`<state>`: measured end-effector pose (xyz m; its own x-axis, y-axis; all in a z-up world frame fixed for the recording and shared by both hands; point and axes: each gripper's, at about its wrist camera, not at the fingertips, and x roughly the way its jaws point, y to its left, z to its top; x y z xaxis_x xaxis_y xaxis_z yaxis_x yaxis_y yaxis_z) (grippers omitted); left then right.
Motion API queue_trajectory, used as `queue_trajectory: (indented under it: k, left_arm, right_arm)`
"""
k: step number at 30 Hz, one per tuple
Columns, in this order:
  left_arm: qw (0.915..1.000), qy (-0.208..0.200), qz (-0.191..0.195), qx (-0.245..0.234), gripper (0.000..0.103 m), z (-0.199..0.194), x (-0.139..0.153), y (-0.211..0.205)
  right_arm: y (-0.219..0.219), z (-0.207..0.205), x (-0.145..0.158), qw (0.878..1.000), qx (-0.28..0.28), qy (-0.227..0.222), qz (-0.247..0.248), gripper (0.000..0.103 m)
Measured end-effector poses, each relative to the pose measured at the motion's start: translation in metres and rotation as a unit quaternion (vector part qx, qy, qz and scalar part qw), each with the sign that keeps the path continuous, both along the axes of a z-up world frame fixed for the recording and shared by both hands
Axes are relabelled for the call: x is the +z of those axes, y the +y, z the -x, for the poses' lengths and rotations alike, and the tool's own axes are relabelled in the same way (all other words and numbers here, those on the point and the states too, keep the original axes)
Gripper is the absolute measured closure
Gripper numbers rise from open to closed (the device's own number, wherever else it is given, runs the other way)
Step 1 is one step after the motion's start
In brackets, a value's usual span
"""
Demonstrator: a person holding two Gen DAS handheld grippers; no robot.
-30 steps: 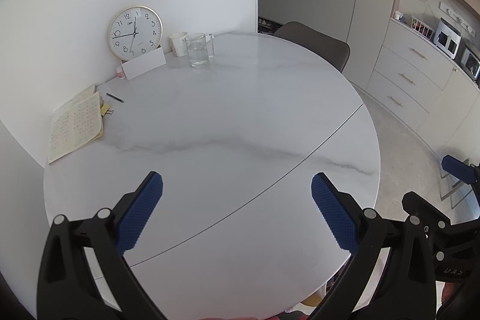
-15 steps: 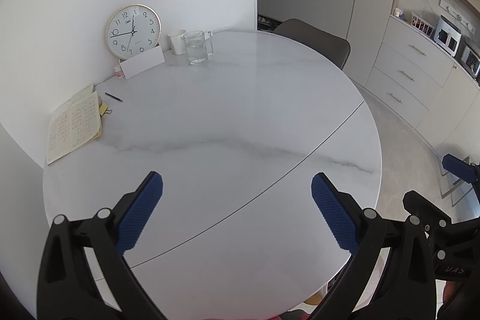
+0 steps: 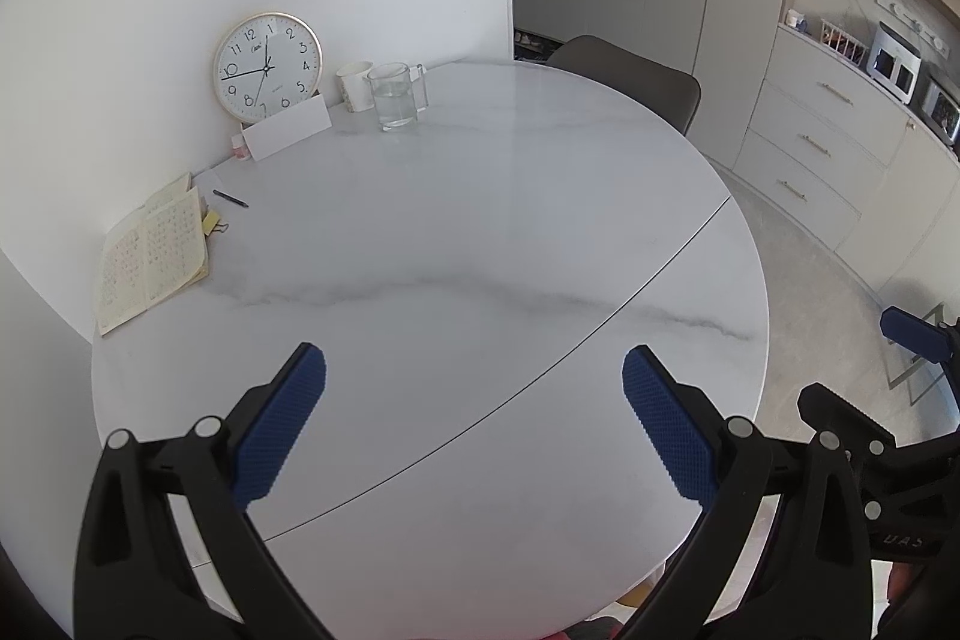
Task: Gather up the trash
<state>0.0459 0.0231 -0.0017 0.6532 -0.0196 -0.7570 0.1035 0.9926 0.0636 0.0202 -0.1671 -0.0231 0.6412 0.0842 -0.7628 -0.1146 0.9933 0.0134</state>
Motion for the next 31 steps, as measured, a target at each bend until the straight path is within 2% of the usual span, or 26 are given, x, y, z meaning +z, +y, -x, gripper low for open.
queue_trajectory:
  k: [12,16,20,24,31]
  left_arm:
    - [1.0000,0.008,0.000,-0.006,0.008,0.000,-0.006,0.002]
    - [0.9998,0.005,0.017,-0.006,0.008,0.001,-0.007,0.004]
    - [0.9999,-0.002,0.007,-0.013,0.008,0.003,-0.008,0.001]
    - [0.9993,0.024,0.024,-0.016,0.008,-0.001,-0.013,0.003]
    - [0.9993,0.027,0.020,-0.016,0.008,-0.001,-0.015,0.004]
  right_arm:
    - [0.003,0.001,-0.005,1.000,-0.003,0.006,0.000,0.002]
    - [0.003,0.002,-0.006,1.000,-0.003,0.007,0.001,0.002]
    - [0.003,0.002,-0.006,1.000,-0.003,0.008,0.000,0.002]
    - [0.003,0.003,-0.006,1.000,-0.003,0.008,0.000,0.002]
    - [0.003,0.003,-0.008,1.000,-0.002,0.010,0.002,0.002]
